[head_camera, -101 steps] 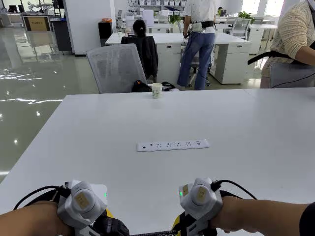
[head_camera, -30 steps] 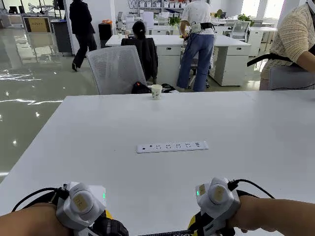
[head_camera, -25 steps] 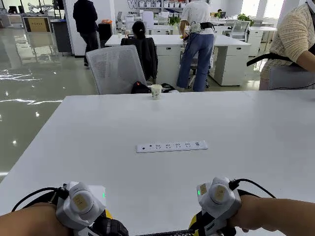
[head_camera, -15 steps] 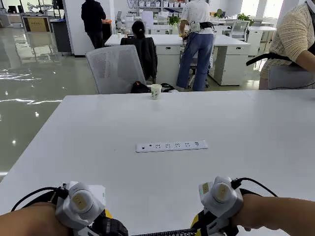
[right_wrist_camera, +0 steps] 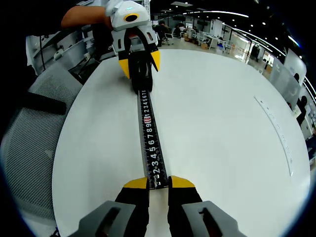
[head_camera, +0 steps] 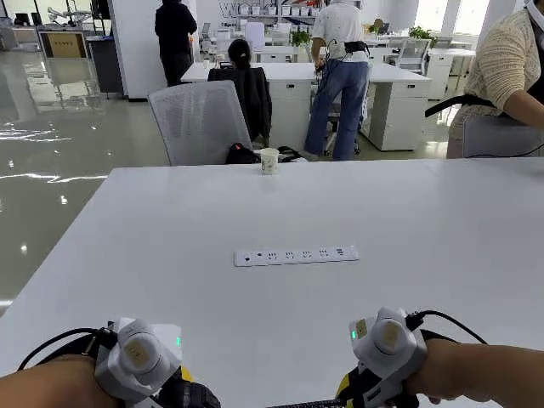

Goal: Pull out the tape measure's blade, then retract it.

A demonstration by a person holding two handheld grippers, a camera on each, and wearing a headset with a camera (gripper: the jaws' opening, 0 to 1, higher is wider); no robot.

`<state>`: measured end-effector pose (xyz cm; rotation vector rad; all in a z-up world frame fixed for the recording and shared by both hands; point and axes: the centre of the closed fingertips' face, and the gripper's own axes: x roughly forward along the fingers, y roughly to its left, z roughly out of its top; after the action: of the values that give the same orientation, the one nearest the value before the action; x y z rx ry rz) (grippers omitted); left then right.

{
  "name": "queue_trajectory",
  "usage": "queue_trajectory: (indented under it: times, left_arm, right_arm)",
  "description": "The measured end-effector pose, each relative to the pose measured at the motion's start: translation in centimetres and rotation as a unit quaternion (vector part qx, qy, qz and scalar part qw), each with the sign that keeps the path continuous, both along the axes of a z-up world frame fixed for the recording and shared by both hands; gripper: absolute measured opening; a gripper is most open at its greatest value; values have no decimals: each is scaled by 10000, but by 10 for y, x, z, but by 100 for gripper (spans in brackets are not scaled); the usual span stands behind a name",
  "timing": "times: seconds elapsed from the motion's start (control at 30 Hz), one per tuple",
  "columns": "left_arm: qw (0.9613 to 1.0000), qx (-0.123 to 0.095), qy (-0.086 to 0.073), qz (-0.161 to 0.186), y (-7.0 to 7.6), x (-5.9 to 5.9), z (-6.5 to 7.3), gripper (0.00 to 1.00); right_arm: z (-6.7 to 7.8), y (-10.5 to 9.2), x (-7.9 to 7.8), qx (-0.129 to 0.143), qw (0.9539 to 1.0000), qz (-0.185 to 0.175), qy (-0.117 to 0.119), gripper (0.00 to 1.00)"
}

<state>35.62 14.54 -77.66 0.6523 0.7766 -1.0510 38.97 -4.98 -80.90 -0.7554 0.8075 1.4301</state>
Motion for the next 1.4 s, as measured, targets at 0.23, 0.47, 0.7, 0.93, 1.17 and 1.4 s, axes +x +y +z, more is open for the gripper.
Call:
queue_trajectory:
  times: [0.23, 0.47, 0.7, 0.93, 1.17, 1.4]
  left_arm:
    - [10000, -4, -3, 6, 0, 0, 0, 32]
    - [10000, 2, 1, 5, 0, 0, 1, 32]
    - [10000, 11, 9, 10, -1, 0, 0, 32]
    - [10000, 2, -1, 20, -1, 0, 0, 32]
    - [10000, 3, -2, 30, -1, 0, 0, 32]
    - [10000, 5, -5, 37, -1, -1, 1, 32]
  right_arm:
    - [0, -3, 0, -19, 10000, 25, -6, 10]
    - [1, -8, 1, -24, 10000, -23, 9, 10]
    - [1, -12, 1, -59, 10000, 7, -12, 10]
    - [1, -13, 2, -79, 10000, 21, -11, 10]
    - [1, -15, 2, -82, 10000, 3, -6, 10]
    - [1, -18, 2, -111, 9999, 10, -7, 10]
